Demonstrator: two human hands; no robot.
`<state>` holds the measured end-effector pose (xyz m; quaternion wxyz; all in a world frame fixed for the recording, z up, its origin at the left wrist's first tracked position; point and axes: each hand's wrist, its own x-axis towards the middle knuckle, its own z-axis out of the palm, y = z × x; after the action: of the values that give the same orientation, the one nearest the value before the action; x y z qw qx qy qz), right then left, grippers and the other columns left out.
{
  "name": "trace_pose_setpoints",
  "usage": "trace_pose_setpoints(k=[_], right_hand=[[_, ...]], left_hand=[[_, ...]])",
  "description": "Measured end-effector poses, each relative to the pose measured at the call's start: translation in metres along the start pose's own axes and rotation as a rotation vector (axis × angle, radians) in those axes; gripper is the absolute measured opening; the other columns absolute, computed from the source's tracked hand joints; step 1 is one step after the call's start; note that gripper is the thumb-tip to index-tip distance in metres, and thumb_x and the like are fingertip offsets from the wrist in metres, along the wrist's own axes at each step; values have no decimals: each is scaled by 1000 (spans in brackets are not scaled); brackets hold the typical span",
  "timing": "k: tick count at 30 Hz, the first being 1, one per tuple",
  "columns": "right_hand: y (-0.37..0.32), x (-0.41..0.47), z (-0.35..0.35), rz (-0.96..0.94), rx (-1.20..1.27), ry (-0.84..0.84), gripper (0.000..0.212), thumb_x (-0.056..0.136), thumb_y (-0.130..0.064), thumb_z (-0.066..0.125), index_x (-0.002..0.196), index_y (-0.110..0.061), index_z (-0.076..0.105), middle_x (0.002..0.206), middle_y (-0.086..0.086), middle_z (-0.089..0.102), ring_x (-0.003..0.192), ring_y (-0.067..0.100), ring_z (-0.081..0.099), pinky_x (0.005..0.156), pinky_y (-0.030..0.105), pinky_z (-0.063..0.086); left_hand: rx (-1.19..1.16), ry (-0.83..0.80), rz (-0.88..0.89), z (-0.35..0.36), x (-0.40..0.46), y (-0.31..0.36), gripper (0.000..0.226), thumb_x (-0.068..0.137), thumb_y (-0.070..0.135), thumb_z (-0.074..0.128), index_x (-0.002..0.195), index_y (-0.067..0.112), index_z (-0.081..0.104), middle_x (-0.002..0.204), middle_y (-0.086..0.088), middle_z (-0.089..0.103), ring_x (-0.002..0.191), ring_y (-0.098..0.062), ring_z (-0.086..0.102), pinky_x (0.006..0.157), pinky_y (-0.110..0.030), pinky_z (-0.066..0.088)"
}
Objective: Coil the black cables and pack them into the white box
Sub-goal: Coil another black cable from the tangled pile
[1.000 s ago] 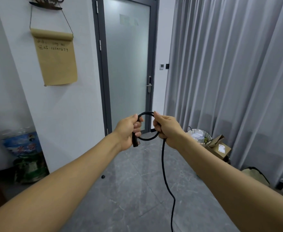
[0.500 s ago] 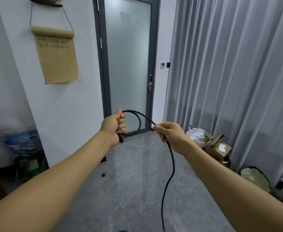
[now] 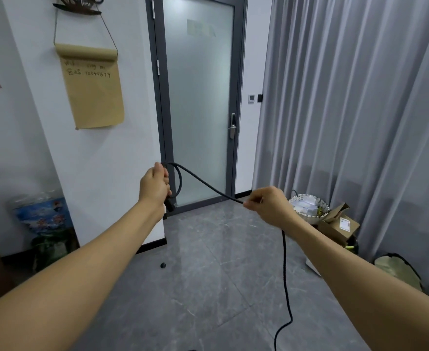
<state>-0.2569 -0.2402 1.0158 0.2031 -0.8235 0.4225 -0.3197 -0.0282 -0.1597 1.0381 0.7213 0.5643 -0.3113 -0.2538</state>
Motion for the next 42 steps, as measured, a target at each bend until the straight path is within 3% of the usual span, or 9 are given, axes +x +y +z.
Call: trace_pose_setpoints(k=[5, 11, 14, 20, 26, 31, 34, 38, 42], right_hand=[[-42, 6, 0, -309, -241, -246, 16, 87, -18, 64, 80, -4, 69, 81, 7, 66, 75, 23, 60, 74, 38, 52], [-80, 13, -4, -483, -124, -241, 20, 90, -19, 61, 86, -2, 70, 80, 3, 62, 68, 14, 55, 68, 23, 44], [-83, 18, -10, -444, -47, -156, 20, 89, -21, 62, 80, -5, 68, 64, -9, 54, 55, 4, 45, 55, 14, 35], [-74, 24, -11, -234, 94, 117, 39, 69, -40, 79, 61, -12, 53, 51, -6, 43, 50, 11, 34, 49, 21, 33], [-60, 23, -8, -86, 63, 7, 51, 69, -53, 72, 61, -8, 48, 53, 2, 41, 51, 14, 33, 48, 24, 28], [-37, 19, -7, 17, 181, -33, 50, 84, -45, 62, 56, -11, 39, 49, -3, 32, 40, 6, 25, 41, 16, 22], [-9, 16, -10, 97, 184, -6, 44, 89, -39, 59, 56, -11, 50, 52, 0, 41, 48, 10, 33, 47, 21, 26], [12, 13, -13, 172, 248, 28, 34, 87, -32, 64, 76, 0, 67, 60, 8, 48, 58, 19, 40, 53, 25, 31], [0, 20, -4, 133, 213, 88, 11, 89, -15, 62, 92, -10, 72, 62, 1, 60, 57, 12, 52, 59, 22, 40]], left_hand=[[147, -113, 100, 11, -2, -5, 38, 103, 33, 28, 71, 15, 39, 62, 1, 30, 56, -13, 27, 55, -24, 30], [278, -331, 157, 32, -19, -1, 37, 104, 30, 28, 75, 15, 48, 69, -1, 47, 62, -13, 44, 66, -25, 41], [231, -439, 93, 35, -26, 3, 37, 104, 30, 28, 78, 15, 50, 68, -1, 50, 60, -11, 46, 60, -17, 44], [27, -611, -146, 35, -39, 11, 41, 104, 34, 29, 72, 14, 47, 48, 7, 31, 40, -7, 26, 44, -18, 31], [12, -715, -255, 27, -38, 12, 44, 102, 38, 30, 67, 14, 45, 47, 9, 25, 39, -4, 19, 38, -16, 19], [-80, -548, -278, 17, -31, 7, 40, 97, 31, 45, 61, 18, 38, 43, 11, 24, 34, -2, 17, 33, -14, 15], [-168, -339, -279, 2, -17, 9, 39, 96, 26, 48, 60, 19, 36, 39, 12, 26, 30, -2, 18, 31, -13, 14], [-187, -114, -264, -21, 2, 7, 37, 95, 23, 50, 61, 18, 38, 37, 12, 29, 28, -3, 19, 30, -14, 15], [-169, 14, -235, -23, 9, 1, 34, 93, 22, 52, 62, 17, 40, 37, 11, 30, 30, -5, 20, 31, -15, 18]])
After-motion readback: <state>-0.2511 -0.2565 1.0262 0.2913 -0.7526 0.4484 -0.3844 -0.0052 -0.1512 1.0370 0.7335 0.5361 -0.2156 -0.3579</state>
